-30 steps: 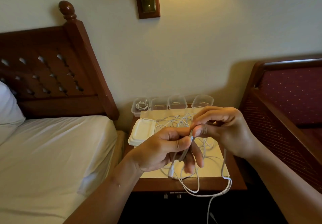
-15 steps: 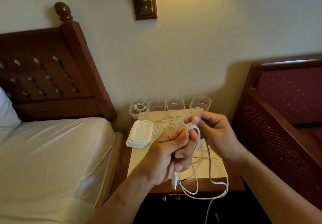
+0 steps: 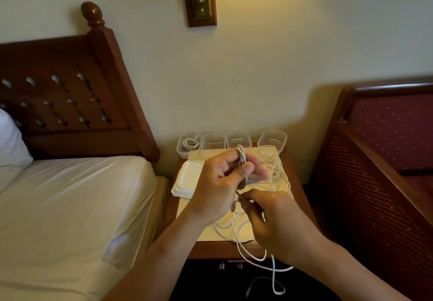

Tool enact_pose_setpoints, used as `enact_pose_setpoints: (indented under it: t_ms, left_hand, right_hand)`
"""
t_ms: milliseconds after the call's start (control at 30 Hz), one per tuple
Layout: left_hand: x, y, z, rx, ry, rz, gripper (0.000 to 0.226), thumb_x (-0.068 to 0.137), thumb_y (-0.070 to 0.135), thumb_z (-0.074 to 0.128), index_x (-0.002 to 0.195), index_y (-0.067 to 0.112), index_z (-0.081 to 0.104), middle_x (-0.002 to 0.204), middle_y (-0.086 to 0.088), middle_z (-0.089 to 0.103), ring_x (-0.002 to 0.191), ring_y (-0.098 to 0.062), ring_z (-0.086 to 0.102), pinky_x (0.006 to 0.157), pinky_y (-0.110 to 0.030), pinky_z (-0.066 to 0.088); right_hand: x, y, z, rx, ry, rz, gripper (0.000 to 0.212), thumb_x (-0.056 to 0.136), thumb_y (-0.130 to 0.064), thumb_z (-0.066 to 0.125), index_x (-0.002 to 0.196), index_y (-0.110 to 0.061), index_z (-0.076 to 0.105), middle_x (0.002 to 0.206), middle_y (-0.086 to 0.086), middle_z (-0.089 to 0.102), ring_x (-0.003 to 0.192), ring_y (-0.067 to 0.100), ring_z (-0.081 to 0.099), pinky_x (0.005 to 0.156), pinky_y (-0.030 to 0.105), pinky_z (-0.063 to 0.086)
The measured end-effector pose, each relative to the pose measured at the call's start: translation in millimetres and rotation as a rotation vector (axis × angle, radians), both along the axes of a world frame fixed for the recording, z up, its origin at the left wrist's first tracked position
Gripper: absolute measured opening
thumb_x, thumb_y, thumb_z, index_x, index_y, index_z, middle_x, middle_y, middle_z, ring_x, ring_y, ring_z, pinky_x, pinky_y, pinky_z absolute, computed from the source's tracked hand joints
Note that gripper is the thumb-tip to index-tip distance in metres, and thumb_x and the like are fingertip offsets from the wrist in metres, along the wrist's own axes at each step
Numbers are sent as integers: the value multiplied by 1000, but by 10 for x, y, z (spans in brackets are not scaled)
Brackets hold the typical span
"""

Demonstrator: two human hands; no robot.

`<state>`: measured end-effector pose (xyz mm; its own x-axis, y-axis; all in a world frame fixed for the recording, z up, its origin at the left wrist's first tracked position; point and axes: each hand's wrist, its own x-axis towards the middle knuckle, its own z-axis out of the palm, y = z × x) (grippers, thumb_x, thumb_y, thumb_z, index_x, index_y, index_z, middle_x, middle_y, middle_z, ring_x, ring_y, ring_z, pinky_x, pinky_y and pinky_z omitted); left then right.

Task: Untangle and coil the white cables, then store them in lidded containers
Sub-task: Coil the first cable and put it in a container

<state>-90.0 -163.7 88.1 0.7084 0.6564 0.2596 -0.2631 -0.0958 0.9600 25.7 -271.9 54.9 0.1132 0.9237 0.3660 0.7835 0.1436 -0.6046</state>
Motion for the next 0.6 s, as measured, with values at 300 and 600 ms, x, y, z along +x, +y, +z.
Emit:
enact_pose_setpoints:
  t_ms: [300,600]
  left_hand:
    - [-83,-14,-12,391,354,-154,19,109,15,50,95,16,63,82,11,60,76,-14,53,72,-37,48]
    - [-133,-53,135,29,175,-456,35,107,22,27,91,8,55,92,-30,68,60,-26,34,68,-28,40]
  right_hand:
    - [260,-164,547,-9,173,112,19,89,-28,81,72,-27,74,48,-10,53,42,7,40,46,19,32]
    - [538,22,710,285,187,183,12,75,-21,89,81,-14,81,76,-6,69,65,15,63,59,19,45]
